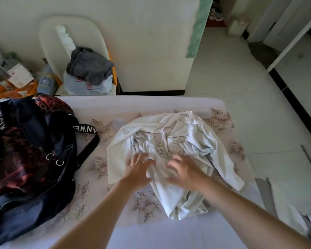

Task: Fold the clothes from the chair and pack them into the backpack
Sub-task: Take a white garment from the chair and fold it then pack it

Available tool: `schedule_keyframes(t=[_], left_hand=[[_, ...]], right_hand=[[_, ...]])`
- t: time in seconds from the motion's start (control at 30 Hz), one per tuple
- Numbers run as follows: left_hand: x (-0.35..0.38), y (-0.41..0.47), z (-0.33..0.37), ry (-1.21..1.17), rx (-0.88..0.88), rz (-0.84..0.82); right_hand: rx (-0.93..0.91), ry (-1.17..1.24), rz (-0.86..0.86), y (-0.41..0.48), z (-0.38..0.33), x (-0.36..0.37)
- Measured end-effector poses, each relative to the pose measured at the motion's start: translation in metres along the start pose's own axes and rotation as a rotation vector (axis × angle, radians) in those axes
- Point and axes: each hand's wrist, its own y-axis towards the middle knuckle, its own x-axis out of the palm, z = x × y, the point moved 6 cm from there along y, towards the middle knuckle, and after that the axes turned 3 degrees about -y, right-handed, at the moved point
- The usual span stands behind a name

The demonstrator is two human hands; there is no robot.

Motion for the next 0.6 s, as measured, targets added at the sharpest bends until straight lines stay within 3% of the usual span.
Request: schedule_keyframes(t=[0.07,0.2,0.3,0.4,0.47,0.53,0.6], left_hand=[[0.009,-0.008,-0.008,0.011,-0.012,0.015],[-0.002,-0.015,-0.036,-0.193,-0.017,0.208],[-0.01,-0.025,-0.04,-0.098,0.057,0.155],[-0.042,-0.03,-0.064,0.057,-0.121,0.277],[-0.065,-0.035,-0.093,0.221,-0.305,0.336],[-0.076,-0.043,-0.112,0.346,-0.444,0.311],[-0.072,-0.046,-0.097,0.288,-0.39,0.324]], right_hand=[[-0.031,-0.118,-0.107,-0.013,-0.004,0.029],[-0.026,-0.216,-0.088,-0.027,0.012,0.047],[0.021,-0.185,-0.057,-0.03,0.015,0.04],[0.037,-0.196,0.043,-0.032,0.014,0.022],[0.165,-0.066,0.094,-0.034,0.02,0.013],[0.299,0.248,0.116,-0.038,0.02,0.01],[0.36,0.554,0.098,-0.038,0.009,0.012]])
